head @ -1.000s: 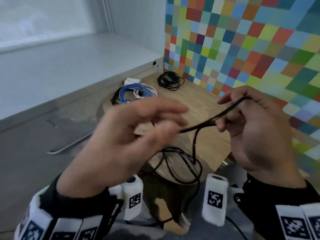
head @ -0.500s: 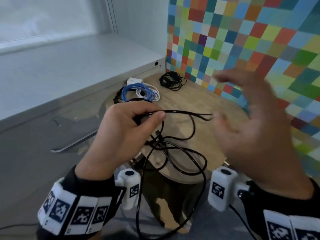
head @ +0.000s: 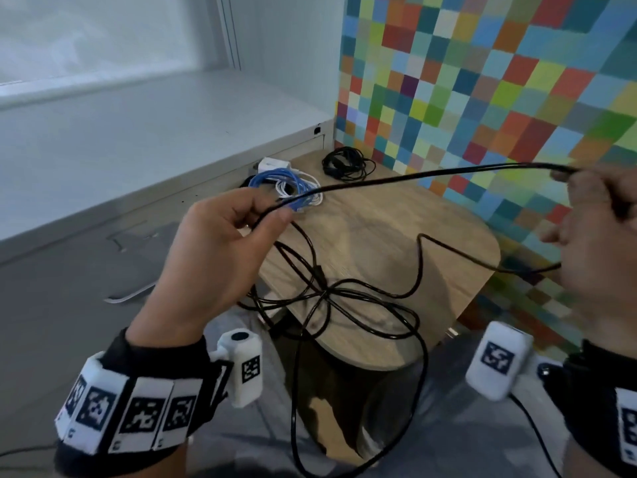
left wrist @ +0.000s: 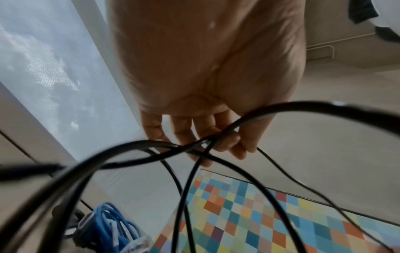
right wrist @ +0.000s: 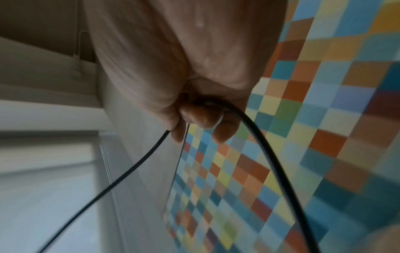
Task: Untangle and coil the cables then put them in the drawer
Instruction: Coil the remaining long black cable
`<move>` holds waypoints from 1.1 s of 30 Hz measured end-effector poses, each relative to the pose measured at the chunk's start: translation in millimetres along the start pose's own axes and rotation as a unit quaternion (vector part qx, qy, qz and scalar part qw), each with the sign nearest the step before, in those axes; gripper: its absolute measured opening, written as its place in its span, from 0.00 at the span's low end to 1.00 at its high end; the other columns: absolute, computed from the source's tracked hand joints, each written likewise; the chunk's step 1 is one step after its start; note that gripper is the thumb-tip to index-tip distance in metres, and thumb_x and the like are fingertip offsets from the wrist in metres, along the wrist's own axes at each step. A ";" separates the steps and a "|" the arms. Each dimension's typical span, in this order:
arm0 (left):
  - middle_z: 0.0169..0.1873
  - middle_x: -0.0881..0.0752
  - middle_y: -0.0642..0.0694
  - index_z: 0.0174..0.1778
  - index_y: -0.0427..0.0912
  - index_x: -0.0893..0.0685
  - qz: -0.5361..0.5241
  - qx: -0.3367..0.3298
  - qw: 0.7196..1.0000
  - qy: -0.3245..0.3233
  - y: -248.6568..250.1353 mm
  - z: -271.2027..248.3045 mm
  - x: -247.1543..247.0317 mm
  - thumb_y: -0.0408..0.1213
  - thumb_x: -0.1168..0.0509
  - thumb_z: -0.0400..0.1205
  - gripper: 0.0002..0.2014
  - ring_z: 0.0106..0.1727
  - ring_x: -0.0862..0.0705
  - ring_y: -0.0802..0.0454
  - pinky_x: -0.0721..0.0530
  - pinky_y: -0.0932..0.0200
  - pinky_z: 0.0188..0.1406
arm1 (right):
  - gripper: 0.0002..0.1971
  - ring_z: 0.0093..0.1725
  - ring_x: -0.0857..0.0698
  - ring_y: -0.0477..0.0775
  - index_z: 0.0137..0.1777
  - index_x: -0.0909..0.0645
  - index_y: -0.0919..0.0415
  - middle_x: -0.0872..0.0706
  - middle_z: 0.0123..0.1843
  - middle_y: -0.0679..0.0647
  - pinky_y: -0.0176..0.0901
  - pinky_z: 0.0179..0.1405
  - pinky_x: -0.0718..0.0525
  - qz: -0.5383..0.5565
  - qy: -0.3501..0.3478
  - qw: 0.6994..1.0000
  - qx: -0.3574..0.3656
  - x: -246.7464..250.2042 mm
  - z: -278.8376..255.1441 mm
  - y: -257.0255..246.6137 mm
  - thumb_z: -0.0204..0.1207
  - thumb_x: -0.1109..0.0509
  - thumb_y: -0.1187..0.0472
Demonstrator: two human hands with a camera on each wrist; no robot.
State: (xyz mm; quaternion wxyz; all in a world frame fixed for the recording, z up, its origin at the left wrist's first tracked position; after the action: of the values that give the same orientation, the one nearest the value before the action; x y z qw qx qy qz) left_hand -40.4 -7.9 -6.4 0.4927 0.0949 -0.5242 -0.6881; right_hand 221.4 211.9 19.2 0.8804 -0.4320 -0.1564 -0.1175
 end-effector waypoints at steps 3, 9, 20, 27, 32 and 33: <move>0.33 0.12 0.54 0.42 0.50 0.10 -0.010 -0.016 1.000 0.003 5.3 0.2 -1.1 0.41 0.28 0.85 0.06 0.35 0.17 0.59 0.21 0.63 0.39 | 0.13 0.53 0.17 0.36 0.63 0.17 0.26 0.15 0.53 0.29 0.62 0.61 0.13 -0.079 0.004 0.997 -0.011 -3.9 -2.3 13.5 0.87 0.40 0.45; 0.34 0.11 0.57 0.51 0.55 0.08 -0.013 -0.085 0.996 -0.034 29.2 -8.1 -15.1 0.43 0.27 0.84 0.04 0.32 0.14 0.55 0.18 0.63 0.34 | 0.22 0.76 0.26 0.32 0.79 0.23 0.43 0.21 0.74 0.36 0.22 0.74 0.32 -0.015 -0.127 0.987 0.093 -25.5 -25.9 -47.0 0.87 0.31 0.57; 0.36 0.09 0.51 0.49 0.60 0.08 0.025 -0.071 0.995 -0.064 18.4 -8.8 -9.2 0.46 0.27 0.84 0.04 0.33 0.15 0.52 0.14 0.51 0.35 | 0.15 0.27 0.20 0.52 0.54 0.15 0.47 0.20 0.30 0.44 0.56 0.31 0.11 0.083 -0.147 0.980 0.101 -21.4 -27.0 -70.8 0.90 0.40 0.41; 0.26 0.23 0.36 0.46 0.49 0.11 -0.111 0.017 0.994 0.011 7.9 0.2 15.5 0.36 0.36 0.87 0.09 0.29 0.28 0.37 0.31 0.56 0.31 | 0.22 0.26 0.21 0.51 0.60 0.16 0.39 0.24 0.26 0.43 0.69 0.36 0.14 0.031 -0.071 0.997 -0.007 10.2 0.1 -10.4 0.87 0.46 0.29; 0.44 0.13 0.53 0.53 0.55 0.12 -0.021 -0.015 0.993 -0.112 21.7 -10.4 -21.0 0.39 0.27 0.82 0.07 0.47 0.14 0.56 0.16 0.61 0.51 | 0.12 0.35 0.17 0.40 0.61 0.13 0.38 0.15 0.33 0.34 0.50 0.43 0.15 0.040 -0.137 0.989 0.037 -12.2 -16.4 -34.6 0.89 0.38 0.43; 0.49 0.14 0.58 0.53 0.60 0.13 0.035 -0.013 0.990 -0.138 21.2 -12.2 -26.2 0.44 0.27 0.80 0.08 0.54 0.14 0.60 0.17 0.62 0.55 | 0.10 0.37 0.17 0.36 0.62 0.13 0.37 0.15 0.34 0.29 0.45 0.45 0.17 0.025 -0.145 0.988 0.049 -15.9 -17.0 -35.4 0.89 0.36 0.46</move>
State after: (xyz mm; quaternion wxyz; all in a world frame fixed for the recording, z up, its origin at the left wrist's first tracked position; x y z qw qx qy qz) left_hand -7.3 5.5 -4.5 0.4405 -0.0254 -0.5815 -0.6835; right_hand 197.6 178.3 29.0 0.8715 -0.4043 -0.2767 -0.0237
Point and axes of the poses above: each hand's wrist, its own z-axis towards the middle knuckle, its own x-axis out of the back of the hand, y = z × x, the point moved 3 cm from there along z, towards the middle knuckle
